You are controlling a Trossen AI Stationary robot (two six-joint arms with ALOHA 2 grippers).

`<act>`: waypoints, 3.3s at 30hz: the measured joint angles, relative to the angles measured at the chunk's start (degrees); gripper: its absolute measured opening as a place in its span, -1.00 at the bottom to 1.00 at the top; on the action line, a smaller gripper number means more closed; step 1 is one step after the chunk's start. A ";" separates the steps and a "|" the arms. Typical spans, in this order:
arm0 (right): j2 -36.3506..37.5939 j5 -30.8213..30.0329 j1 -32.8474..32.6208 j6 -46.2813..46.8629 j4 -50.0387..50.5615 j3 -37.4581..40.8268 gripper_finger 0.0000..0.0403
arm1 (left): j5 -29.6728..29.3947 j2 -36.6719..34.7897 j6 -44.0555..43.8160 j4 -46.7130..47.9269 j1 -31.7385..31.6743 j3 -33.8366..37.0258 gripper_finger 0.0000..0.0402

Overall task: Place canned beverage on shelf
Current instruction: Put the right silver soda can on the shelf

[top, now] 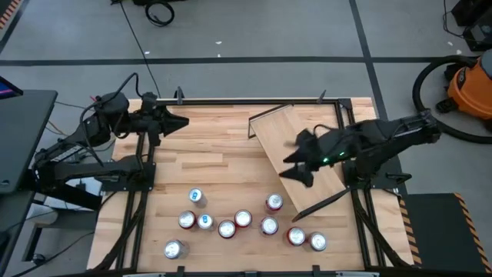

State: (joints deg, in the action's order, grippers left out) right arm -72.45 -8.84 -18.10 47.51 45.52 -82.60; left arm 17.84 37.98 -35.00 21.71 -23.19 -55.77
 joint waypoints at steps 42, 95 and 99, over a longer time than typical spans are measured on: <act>-19.25 7.37 -33.43 18.52 20.03 -7.07 0.73 | -28.84 7.39 -7.92 -9.88 34.64 0.00 -0.53; -35.48 9.71 -31.84 27.51 23.52 -6.30 0.97 | -29.18 7.41 -8.37 -6.27 32.62 0.00 -0.53; -36.34 10.27 -31.45 26.03 22.71 -6.07 0.96 | -29.18 7.41 -8.37 -5.10 32.62 0.00 -0.53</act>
State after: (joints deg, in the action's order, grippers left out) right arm -108.79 1.43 -49.54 73.55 68.23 -88.66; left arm -11.33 45.39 -43.38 16.61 9.43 -55.77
